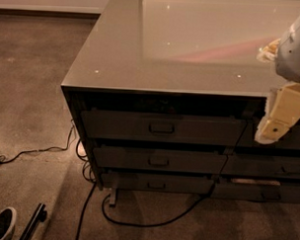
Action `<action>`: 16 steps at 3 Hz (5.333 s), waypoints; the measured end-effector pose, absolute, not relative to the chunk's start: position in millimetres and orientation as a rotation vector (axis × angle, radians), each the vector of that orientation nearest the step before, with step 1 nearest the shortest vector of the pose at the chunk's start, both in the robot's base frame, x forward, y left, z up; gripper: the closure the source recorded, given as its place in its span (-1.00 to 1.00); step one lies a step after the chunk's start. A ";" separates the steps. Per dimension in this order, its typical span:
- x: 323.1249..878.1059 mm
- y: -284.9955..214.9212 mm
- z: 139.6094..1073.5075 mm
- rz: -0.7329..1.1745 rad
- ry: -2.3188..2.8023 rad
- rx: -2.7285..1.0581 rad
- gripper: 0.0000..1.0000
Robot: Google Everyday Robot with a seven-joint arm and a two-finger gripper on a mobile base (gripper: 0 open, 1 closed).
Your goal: Open top drawer
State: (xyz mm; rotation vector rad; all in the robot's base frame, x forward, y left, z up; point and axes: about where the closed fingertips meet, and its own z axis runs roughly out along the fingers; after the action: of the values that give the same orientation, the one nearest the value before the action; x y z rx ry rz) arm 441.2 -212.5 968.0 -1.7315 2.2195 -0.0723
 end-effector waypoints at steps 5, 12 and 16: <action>503.3 -142.2 807.0 0.277 2.113 -1.816 -1.00; 546.7 -93.9 698.5 0.214 2.080 -1.647 -1.00; 573.1 -102.0 658.5 0.055 2.121 -1.591 -1.00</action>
Offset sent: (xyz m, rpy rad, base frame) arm 0.0210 0.0592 -0.1717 -0.1881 0.3134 0.1755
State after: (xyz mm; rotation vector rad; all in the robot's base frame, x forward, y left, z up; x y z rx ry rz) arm 573.1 -102.0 658.5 -1.5908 2.1208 0.0550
